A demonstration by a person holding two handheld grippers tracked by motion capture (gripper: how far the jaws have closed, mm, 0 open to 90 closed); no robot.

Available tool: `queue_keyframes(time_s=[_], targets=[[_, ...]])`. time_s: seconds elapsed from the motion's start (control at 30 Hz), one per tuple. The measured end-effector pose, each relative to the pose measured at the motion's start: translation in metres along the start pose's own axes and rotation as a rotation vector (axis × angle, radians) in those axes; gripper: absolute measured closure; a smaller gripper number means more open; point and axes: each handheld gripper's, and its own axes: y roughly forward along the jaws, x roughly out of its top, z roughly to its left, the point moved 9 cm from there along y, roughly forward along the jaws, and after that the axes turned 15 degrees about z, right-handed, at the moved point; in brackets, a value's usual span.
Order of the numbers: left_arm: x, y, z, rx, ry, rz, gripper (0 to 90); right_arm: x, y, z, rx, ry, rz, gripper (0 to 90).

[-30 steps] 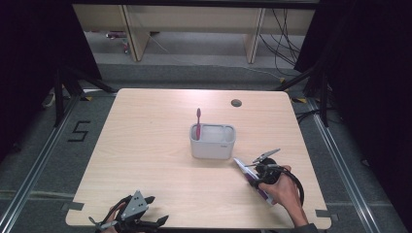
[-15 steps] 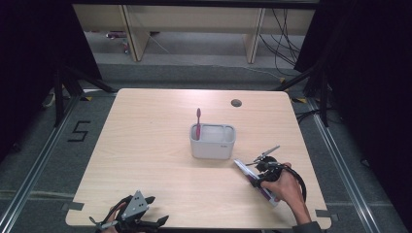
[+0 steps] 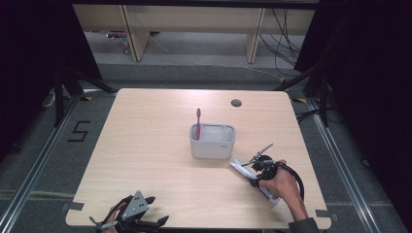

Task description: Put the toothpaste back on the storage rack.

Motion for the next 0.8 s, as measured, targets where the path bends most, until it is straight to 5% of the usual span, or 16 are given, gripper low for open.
queue_keyframes(time_s=[0.37, 0.53, 0.8], targets=[[0.0001, -0.0003, -0.0005, -0.008, 0.001, 0.0, 22.9, 0.0021, -0.0004, 0.0032, -0.022, 0.0, 0.061, 73.2], [0.0001, -0.0008, -0.0006, -0.009, 0.0, 0.002, 22.9, 0.0057, 0.0003, 0.0017, -0.055, -0.053, 0.071, 73.2], [0.0001, -0.0009, -0.0008, -0.01, 0.001, 0.002, 22.8, 0.0073, 0.0005, 0.0031, -0.079, -0.063, 0.113, 73.5]])
